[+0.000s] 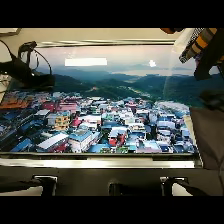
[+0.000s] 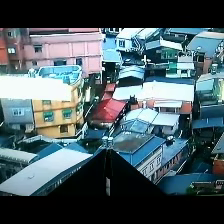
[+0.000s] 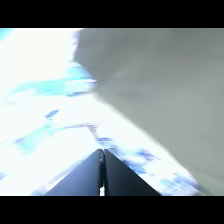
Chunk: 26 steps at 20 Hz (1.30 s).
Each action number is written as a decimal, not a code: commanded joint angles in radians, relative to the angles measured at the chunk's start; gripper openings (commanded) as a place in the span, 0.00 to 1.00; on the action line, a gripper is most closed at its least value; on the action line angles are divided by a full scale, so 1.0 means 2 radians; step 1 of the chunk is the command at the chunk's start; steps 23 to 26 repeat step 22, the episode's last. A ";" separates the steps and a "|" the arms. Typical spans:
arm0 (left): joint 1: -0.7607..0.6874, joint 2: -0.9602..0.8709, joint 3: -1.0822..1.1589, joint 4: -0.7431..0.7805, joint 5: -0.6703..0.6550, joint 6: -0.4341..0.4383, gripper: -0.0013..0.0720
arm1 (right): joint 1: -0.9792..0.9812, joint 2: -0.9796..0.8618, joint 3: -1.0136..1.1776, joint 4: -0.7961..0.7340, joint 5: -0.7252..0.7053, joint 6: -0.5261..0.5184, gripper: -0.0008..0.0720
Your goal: Fold the clothes and pants, and hang the long-sleeved shirts on hangers.
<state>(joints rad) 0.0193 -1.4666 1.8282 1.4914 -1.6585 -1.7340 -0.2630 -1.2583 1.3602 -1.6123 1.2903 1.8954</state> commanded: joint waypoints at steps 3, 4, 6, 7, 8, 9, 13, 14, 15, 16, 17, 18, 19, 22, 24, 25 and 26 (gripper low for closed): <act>-0.033 0.120 -0.185 -0.003 0.084 0.013 0.04 | 0.233 0.002 0.001 0.035 -0.060 -0.063 0.06; -0.039 0.142 -0.213 -0.003 0.094 0.014 0.05 | 0.258 0.002 0.001 0.035 -0.061 -0.065 0.07; -0.040 0.168 -0.246 -0.003 0.097 0.014 0.05 | 0.290 0.002 0.001 0.032 -0.068 -0.067 0.07; -0.040 0.172 -0.252 -0.003 0.087 0.015 0.05 | 0.298 0.002 0.001 0.032 -0.071 -0.067 0.07; -0.041 0.172 -0.253 -0.003 0.068 0.014 0.05 | 0.299 0.002 0.001 0.034 -0.065 -0.067 0.07; -0.041 0.171 -0.253 -0.003 0.059 0.014 0.05 | 0.298 0.002 0.001 0.038 -0.057 -0.063 0.07; -0.042 0.169 -0.253 -0.003 0.059 0.014 0.05 | 0.299 0.002 0.001 0.037 -0.057 -0.063 0.07; -0.042 0.169 -0.253 -0.003 0.059 0.014 0.05 | 0.299 0.002 0.001 0.037 -0.057 -0.063 0.07; -0.042 0.169 -0.253 -0.003 0.059 0.014 0.05 | 0.299 0.002 0.001 0.037 -0.057 -0.063 0.07; -0.042 0.169 -0.253 -0.003 0.059 0.014 0.05 | 0.299 0.002 0.001 0.037 -0.057 -0.063 0.07; -0.042 0.169 -0.253 -0.003 0.059 0.014 0.05 | 0.299 0.002 0.001 0.037 -0.057 -0.063 0.07; -0.042 0.169 -0.253 -0.003 0.059 0.014 0.05 | 0.299 0.002 0.001 0.037 -0.057 -0.063 0.07; -0.042 0.169 -0.253 -0.003 0.059 0.014 0.05 | 0.299 0.002 0.001 0.037 -0.057 -0.063 0.07; -0.042 0.169 -0.253 -0.003 0.059 0.014 0.05 | 0.299 0.002 0.001 0.037 -0.057 -0.063 0.07; -0.042 0.169 -0.253 -0.003 0.059 0.014 0.05 | 0.299 0.002 0.001 0.037 -0.057 -0.063 0.07; -0.042 0.169 -0.253 -0.003 0.059 0.014 0.05 | 0.299 0.002 0.001 0.037 -0.057 -0.063 0.07; -0.042 0.169 -0.253 -0.003 0.059 0.014 0.05 | 0.299 0.002 0.001 0.037 -0.057 -0.063 0.07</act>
